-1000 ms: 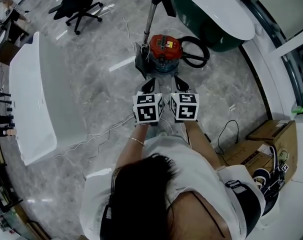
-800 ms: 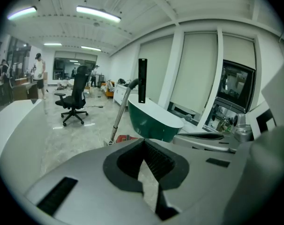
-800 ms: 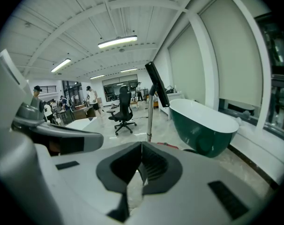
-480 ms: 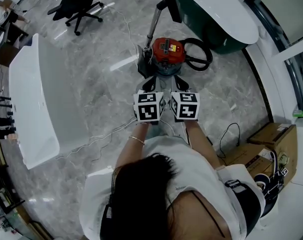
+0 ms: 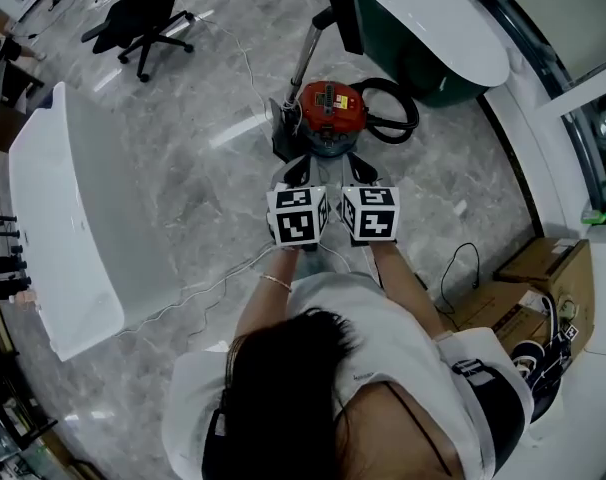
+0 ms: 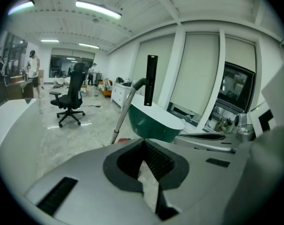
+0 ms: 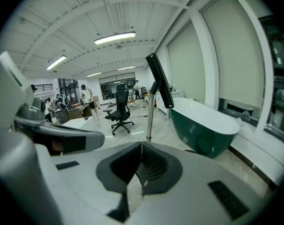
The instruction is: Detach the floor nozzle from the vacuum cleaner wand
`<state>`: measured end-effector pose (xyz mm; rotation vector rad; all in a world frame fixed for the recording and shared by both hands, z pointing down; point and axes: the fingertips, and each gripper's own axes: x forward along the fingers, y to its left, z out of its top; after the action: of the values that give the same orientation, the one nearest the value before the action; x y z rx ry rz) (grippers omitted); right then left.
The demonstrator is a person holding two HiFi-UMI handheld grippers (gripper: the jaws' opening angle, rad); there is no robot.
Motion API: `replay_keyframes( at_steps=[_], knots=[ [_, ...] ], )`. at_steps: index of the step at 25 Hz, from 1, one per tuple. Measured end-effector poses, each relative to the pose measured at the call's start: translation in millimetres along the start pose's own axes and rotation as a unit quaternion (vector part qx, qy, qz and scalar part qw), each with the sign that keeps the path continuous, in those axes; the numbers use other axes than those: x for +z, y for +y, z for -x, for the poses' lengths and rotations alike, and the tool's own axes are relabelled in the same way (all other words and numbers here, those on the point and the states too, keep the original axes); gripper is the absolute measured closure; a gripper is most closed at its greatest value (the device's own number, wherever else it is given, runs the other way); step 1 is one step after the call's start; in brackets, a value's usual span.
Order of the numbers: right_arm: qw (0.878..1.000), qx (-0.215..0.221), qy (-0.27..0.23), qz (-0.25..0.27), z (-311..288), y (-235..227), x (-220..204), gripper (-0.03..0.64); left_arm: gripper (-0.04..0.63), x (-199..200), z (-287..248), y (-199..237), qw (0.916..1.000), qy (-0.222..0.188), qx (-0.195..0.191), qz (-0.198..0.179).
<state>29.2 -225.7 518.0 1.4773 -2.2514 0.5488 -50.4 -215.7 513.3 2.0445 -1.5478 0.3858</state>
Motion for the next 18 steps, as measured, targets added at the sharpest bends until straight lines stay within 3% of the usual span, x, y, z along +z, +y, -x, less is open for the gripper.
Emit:
replay_keyframes(
  at_steps=[18],
  knots=[
    [0.999, -0.031, -0.025, -0.006, -49, 5, 44, 0.601, 0.592, 50, -41, 36, 0.9984, -0.012, -0.039, -0.039]
  ],
)
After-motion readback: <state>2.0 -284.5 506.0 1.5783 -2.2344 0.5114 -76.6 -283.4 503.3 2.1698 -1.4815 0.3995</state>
